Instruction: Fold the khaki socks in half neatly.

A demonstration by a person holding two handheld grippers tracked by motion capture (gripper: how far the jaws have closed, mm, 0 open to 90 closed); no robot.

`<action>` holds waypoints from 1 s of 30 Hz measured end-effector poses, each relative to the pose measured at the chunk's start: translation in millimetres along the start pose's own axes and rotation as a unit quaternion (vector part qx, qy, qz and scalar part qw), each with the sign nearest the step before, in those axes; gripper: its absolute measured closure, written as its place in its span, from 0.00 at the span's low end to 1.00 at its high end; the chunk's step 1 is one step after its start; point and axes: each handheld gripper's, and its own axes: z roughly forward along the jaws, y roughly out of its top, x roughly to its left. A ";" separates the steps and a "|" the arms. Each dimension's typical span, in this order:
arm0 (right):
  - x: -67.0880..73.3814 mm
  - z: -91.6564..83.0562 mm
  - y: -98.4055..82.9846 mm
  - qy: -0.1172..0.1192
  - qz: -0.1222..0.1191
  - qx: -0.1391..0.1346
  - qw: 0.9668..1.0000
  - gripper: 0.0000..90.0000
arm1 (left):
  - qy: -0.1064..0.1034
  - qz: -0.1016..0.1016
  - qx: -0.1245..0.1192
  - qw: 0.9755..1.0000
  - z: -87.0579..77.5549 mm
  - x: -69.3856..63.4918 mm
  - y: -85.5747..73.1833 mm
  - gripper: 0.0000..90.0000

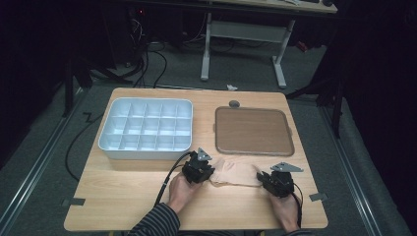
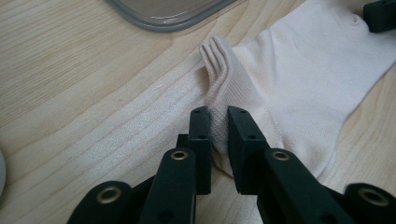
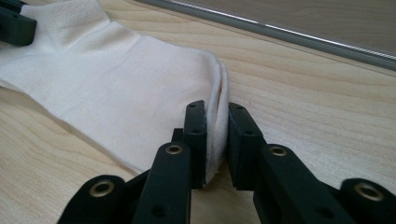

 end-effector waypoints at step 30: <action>19.3 -9.0 8.1 0.005 -0.033 -0.023 0.999 0.96 | -0.011 -0.008 -0.018 1.000 -23.1 5.1 -2.8 0.93</action>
